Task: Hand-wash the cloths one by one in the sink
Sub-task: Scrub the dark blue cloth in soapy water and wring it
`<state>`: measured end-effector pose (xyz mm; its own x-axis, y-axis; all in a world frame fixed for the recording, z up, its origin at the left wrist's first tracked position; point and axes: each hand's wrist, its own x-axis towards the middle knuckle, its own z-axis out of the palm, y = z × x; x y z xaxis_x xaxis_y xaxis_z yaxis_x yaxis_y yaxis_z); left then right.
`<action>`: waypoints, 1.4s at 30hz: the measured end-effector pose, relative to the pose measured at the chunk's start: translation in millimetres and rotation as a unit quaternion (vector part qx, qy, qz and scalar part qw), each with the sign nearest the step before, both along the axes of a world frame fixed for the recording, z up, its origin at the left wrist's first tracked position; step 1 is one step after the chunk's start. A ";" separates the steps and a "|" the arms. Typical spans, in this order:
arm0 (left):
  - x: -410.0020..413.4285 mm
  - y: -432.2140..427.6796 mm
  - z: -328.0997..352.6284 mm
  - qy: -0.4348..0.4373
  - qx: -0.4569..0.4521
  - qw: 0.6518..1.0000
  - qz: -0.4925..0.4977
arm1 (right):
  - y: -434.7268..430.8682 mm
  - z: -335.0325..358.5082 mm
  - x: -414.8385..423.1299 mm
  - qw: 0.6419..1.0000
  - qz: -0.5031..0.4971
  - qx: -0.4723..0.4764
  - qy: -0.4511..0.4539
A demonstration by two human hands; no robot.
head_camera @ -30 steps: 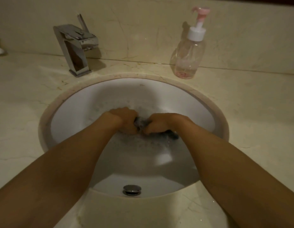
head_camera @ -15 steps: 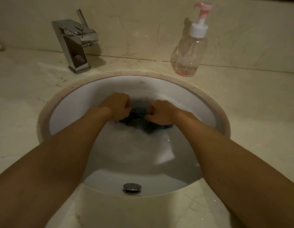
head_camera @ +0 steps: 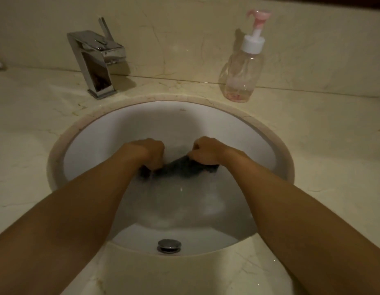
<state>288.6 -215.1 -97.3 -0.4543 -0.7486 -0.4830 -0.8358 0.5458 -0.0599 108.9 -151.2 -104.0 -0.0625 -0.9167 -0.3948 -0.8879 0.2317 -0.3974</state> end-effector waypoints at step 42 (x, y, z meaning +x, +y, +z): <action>17.8 -42.3 29.8 0.536 -0.007 0.827 0.170 | 0.8 11.2 24.5 0.970 0.088 0.159 0.160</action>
